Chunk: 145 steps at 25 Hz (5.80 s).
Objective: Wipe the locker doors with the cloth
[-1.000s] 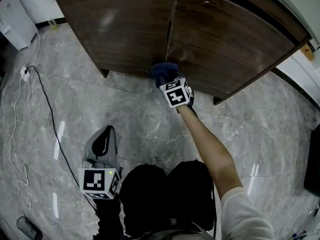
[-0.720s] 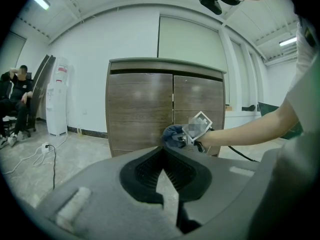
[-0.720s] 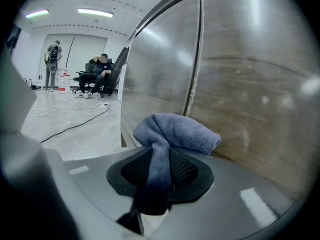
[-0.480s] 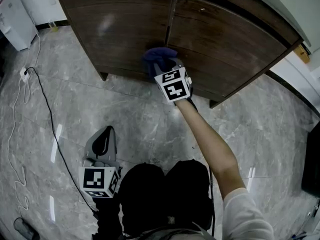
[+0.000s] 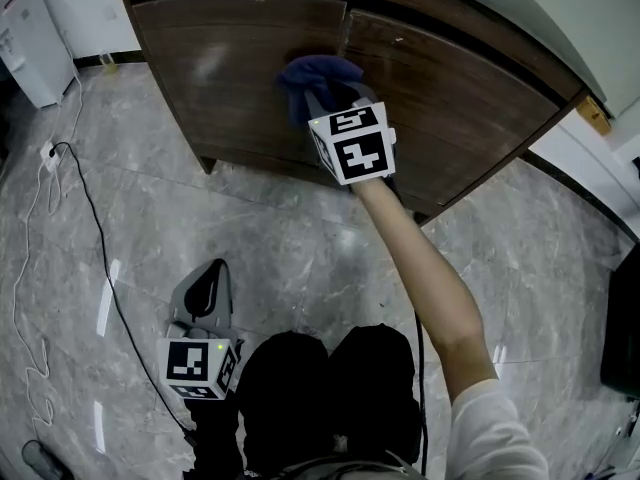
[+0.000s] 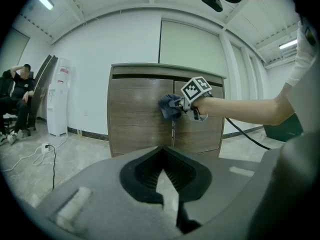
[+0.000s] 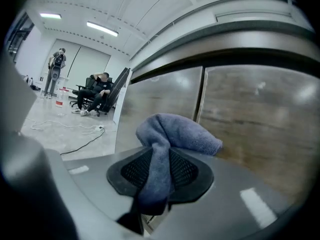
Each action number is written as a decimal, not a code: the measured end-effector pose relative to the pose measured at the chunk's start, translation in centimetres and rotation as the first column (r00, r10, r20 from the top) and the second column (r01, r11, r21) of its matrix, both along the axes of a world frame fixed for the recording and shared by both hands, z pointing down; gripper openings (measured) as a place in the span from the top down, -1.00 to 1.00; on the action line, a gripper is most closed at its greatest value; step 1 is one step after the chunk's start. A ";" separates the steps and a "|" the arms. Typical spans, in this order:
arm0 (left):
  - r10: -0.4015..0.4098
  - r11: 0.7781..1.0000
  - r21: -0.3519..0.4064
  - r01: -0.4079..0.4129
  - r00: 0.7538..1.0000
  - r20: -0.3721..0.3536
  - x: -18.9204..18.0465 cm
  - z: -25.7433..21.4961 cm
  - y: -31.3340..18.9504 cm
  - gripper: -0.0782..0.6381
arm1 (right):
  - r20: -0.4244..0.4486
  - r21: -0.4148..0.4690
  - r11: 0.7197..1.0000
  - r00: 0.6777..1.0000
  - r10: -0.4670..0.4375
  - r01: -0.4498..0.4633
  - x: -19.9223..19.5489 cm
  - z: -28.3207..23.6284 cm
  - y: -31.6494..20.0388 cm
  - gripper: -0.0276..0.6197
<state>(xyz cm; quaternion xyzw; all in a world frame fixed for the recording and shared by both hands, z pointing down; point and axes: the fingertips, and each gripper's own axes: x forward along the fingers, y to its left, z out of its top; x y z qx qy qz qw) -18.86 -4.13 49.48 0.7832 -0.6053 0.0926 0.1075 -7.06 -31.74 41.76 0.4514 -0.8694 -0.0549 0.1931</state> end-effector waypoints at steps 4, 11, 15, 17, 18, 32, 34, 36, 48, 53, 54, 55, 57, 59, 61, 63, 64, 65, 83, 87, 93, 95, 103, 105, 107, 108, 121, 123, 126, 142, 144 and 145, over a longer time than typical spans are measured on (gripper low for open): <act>0.001 1.000 0.002 -0.001 1.000 -0.002 0.0 -0.2 0.2 0.78 | 0.021 0.040 0.999 1.000 0.000 -0.001 -0.7 -3.9 -0.2 0.59; -0.005 1.000 0.018 0.005 1.000 0.000 -0.5 -0.8 0.4 0.78 | 0.060 0.081 0.997 0.998 -0.003 -0.002 -1.6 -7.8 -0.5 0.59; -0.008 1.000 0.021 0.008 1.000 0.003 -0.6 -1.1 0.3 0.78 | 0.073 0.099 0.995 0.997 -0.006 -0.002 -1.8 -9.2 -0.8 0.59; -0.010 1.000 0.020 0.010 1.000 0.003 -0.7 -1.1 0.3 0.78 | 0.080 0.112 0.994 0.997 -0.009 0.000 -2.0 -10.1 -0.8 0.59; -0.011 1.000 0.019 0.011 1.000 0.002 -0.8 -1.0 0.3 0.78 | 0.088 0.117 0.993 0.996 -0.012 0.001 -2.1 -10.6 -0.9 0.58; -0.033 0.999 0.005 0.033 0.999 0.005 -2.4 -0.2 0.8 0.78 | 0.081 0.083 0.997 0.997 -0.012 0.005 -4.2 -6.0 -1.2 0.59; -0.036 0.999 0.005 0.036 0.999 0.005 -2.7 -0.2 0.9 0.78 | 0.056 0.073 0.997 0.998 -0.012 0.008 -4.5 -4.4 -1.2 0.59; -0.040 0.999 0.004 0.040 0.999 0.005 -2.9 -0.1 0.9 0.78 | 0.041 0.057 0.998 0.999 -0.013 0.011 -4.7 -2.9 -1.2 0.59; -0.057 0.998 -0.005 0.057 0.998 0.013 -4.0 0.2 1.2 0.78 | 0.025 -0.096 0.995 1.000 0.001 0.001 -5.3 7.5 -1.2 0.59; -0.071 0.997 -0.010 0.071 0.997 0.023 -4.7 0.3 1.4 0.78 | -0.008 -0.112 0.994 1.000 -0.009 0.008 -5.9 10.8 -1.4 0.59; -0.072 0.997 -0.012 0.073 0.997 0.024 -4.8 0.3 1.4 0.78 | -0.009 -0.118 0.993 1.000 -0.009 0.008 -5.9 11.3 -1.4 0.59; -0.074 0.997 -0.013 0.074 0.997 0.024 -4.9 0.4 1.4 0.78 | -0.010 -0.124 0.992 1.000 -0.008 0.006 -5.9 11.7 -1.3 0.59; -0.075 0.997 -0.016 0.076 0.997 0.025 -5.0 0.4 1.4 0.78 | -0.012 -0.146 0.989 1.000 -0.005 0.004 -6.1 12.9 -1.3 0.59; -0.076 0.997 -0.019 0.077 0.997 0.024 -5.2 0.5 1.4 0.78 | -0.010 -0.180 0.984 1.000 -0.010 0.008 -6.4 14.2 -1.1 0.59; -0.077 0.997 -0.020 0.077 0.997 0.024 -5.3 0.6 1.4 0.78 | -0.012 -0.204 0.979 1.000 -0.019 0.016 -6.7 15.5 -1.0 0.59; -0.081 0.996 -0.024 0.081 0.996 0.025 -5.5 0.8 1.4 0.78 | -0.020 -0.212 0.977 0.999 -0.027 0.022 -7.0 16.6 -1.1 0.59; -0.083 0.996 -0.027 0.084 0.996 0.026 -5.6 0.9 1.4 0.78 | -0.019 -0.224 0.974 0.999 -0.032 0.027 -7.3 16.9 -0.9 0.59; -0.085 0.996 -0.030 0.086 0.996 0.028 -5.7 1.0 1.4 0.78 | -0.018 -0.236 0.971 0.999 -0.036 0.031 -7.5 17.3 -0.8 0.59; -0.114 0.992 -0.056 0.116 0.993 0.038 -7.1 2.0 1.3 0.78 | -0.096 -0.367 0.930 0.994 -0.056 0.017 -8.9 25.0 -0.7 0.59; -0.108 0.993 -0.052 0.109 0.994 0.031 -6.9 1.8 1.0 0.78 | -0.053 -0.389 0.921 0.997 -0.052 0.027 -8.9 23.2 -0.5 0.59; -0.096 0.994 -0.049 0.097 0.995 0.018 -6.2 1.9 0.8 0.78 | -0.046 -0.296 0.952 0.995 -0.090 0.073 -10.0 18.0 -0.7 0.59; -0.095 0.994 -0.048 0.095 0.995 0.016 -6.1 1.8 0.7 0.78 | -0.038 -0.260 0.962 0.995 -0.097 0.084 -10.3 16.0 -0.8 0.59; -0.105 0.994 -0.030 0.106 0.994 0.006 -6.0 1.5 0.7 0.78 | 0.034 -0.132 0.984 0.992 -0.119 0.122 -11.5 7.3 -1.1 0.59; -0.104 0.994 -0.034 0.104 0.995 0.005 -5.9 1.5 0.5 0.78 | 0.048 -0.100 0.987 0.991 -0.125 0.129 -11.7 5.1 -1.2 0.59; -0.100 0.994 -0.035 0.100 0.995 0.006 -5.8 1.5 0.3 0.78 | 0.056 -0.064 0.989 0.990 -0.128 0.131 -11.8 3.1 -1.6 0.59; -0.099 0.994 -0.036 0.099 0.995 0.008 -5.8 1.5 0.3 0.78 | 0.057 -0.047 0.990 0.990 -0.128 0.131 -11.8 2.2 -1.8 0.59; -0.102 0.994 -0.037 0.102 0.995 0.000 -5.9 1.2 1.0 0.78 | 0.094 0.077 0.985 0.982 -0.164 0.157 -13.7 -8.3 -2.2 0.59; -0.100 0.994 -0.034 0.100 0.995 -0.002 -5.8 1.2 1.0 0.78 | 0.101 0.084 0.984 0.981 -0.164 0.156 -13.7 -8.9 -2.2 0.59; -0.101 0.994 -0.032 0.100 0.995 -0.003 -5.9 1.2 1.0 0.78 | 0.116 0.102 0.983 0.980 -0.162 0.151 -13.8 -10.3 -2.4 0.59; -0.125 0.991 -0.052 0.124 0.992 -0.008 -7.5 2.2 1.6 0.78 | 0.036 0.067 0.987 0.988 -0.151 0.148 -15.8 -2.8 -2.1 0.59; -0.130 0.990 -0.057 0.129 0.992 -0.007 -7.8 2.4 1.7 0.78 | 0.018 0.046 0.988 0.989 -0.149 0.148 -16.0 -0.6 -2.2 0.59; -0.133 0.989 -0.059 0.132 0.991 -0.006 -7.9 2.5 1.7 0.78 | 0.013 0.036 0.988 0.989 -0.149 0.148 -16.1 0.4 -2.2 0.59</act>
